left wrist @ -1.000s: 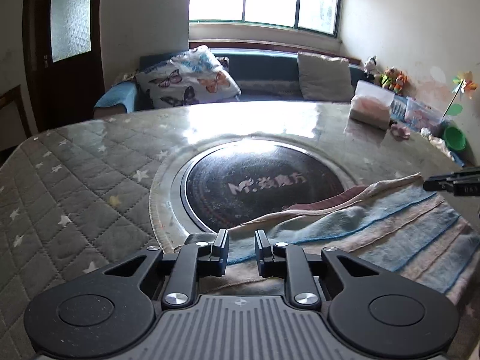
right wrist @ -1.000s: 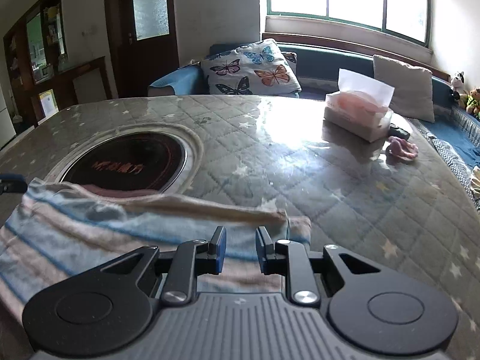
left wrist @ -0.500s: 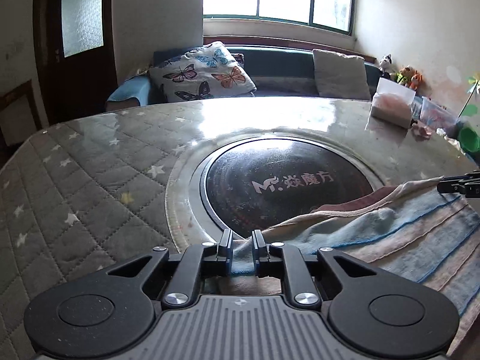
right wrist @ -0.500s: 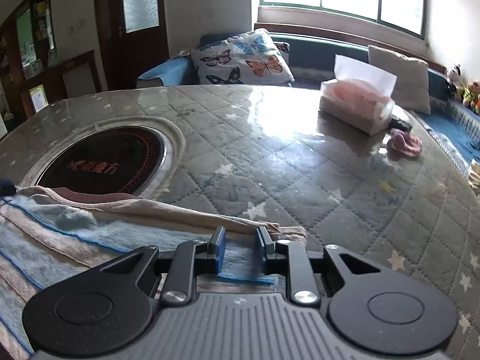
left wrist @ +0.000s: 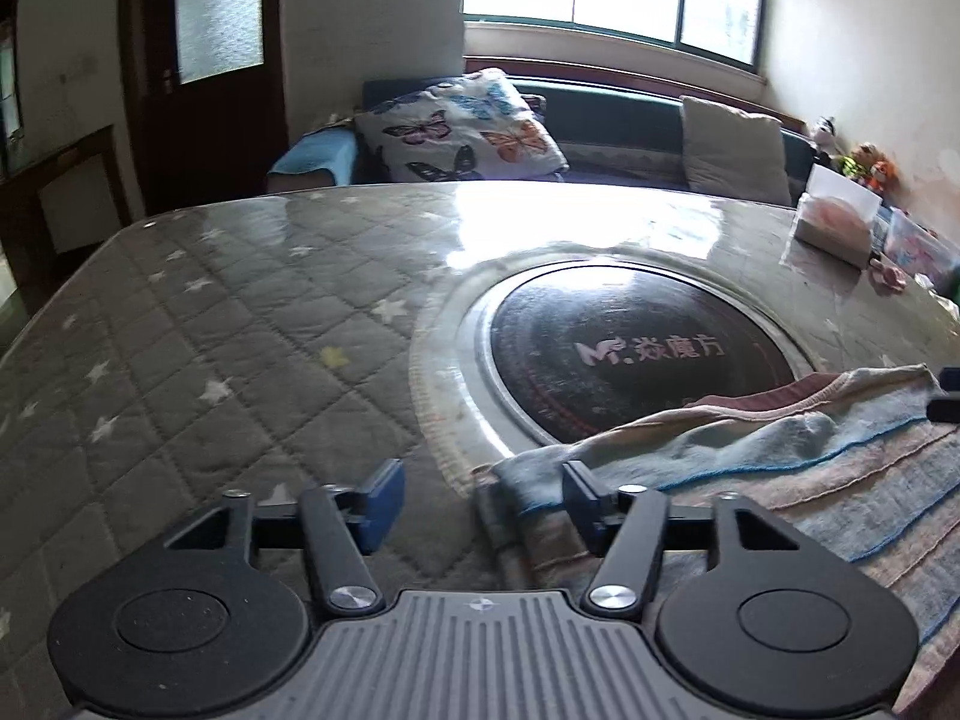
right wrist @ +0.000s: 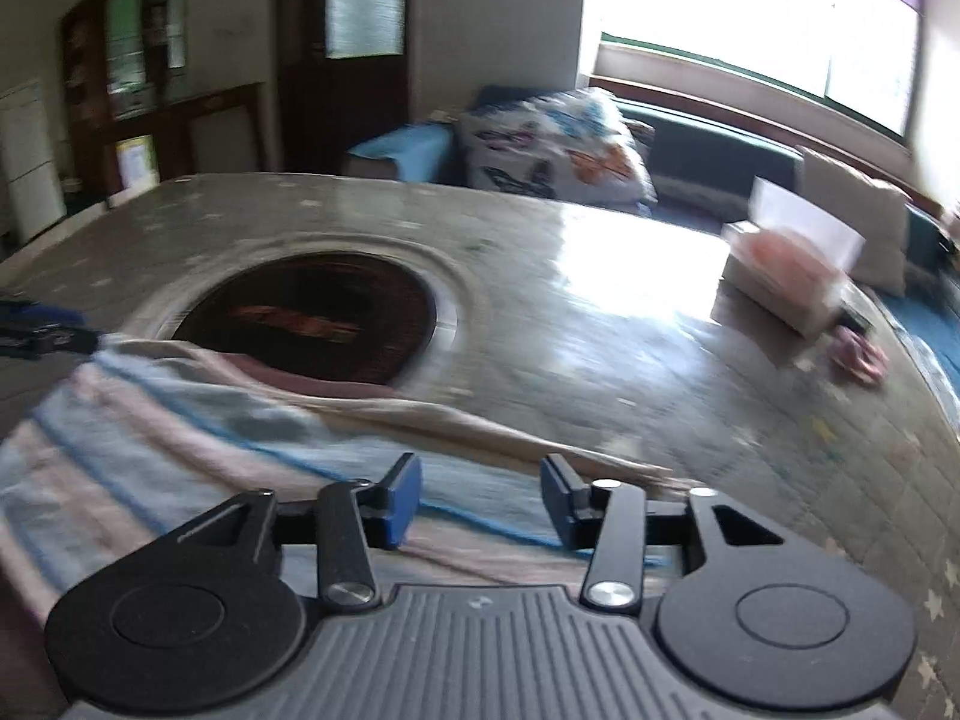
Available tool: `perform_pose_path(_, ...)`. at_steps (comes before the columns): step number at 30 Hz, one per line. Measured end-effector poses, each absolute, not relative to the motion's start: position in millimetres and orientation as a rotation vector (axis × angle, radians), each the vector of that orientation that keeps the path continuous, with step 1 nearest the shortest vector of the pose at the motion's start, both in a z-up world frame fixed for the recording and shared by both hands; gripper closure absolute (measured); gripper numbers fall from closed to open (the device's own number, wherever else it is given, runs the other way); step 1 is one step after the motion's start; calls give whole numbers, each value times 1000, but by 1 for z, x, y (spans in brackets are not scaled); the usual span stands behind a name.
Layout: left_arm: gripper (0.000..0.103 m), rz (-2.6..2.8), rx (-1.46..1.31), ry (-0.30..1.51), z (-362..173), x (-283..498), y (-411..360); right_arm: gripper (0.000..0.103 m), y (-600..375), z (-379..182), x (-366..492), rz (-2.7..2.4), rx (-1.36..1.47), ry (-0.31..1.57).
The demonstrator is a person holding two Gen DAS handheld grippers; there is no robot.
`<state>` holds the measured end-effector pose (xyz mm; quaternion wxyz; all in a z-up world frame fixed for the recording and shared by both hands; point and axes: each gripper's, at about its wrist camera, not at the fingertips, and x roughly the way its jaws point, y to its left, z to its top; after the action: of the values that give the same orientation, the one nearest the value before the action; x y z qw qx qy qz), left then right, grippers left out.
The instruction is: Fold clothes
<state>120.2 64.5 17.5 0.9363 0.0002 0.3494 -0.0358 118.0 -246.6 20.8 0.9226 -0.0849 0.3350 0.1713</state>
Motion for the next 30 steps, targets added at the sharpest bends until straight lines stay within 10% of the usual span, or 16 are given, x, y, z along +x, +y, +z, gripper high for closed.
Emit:
perform_pose_path(9, 1, -19, -38, 680, 28, 91, 83, 44, -157, 35, 68, 625, -299, 649)
perform_pose_path(21, 0, -10, -119, 681, 26, 70, 105, 49, -35, 18, 4, 941, -558, 602)
perform_pose_path(30, 0, -71, -222, 697, 26, 55, 112, 79, -3, 0, -1, 912, -614, 643)
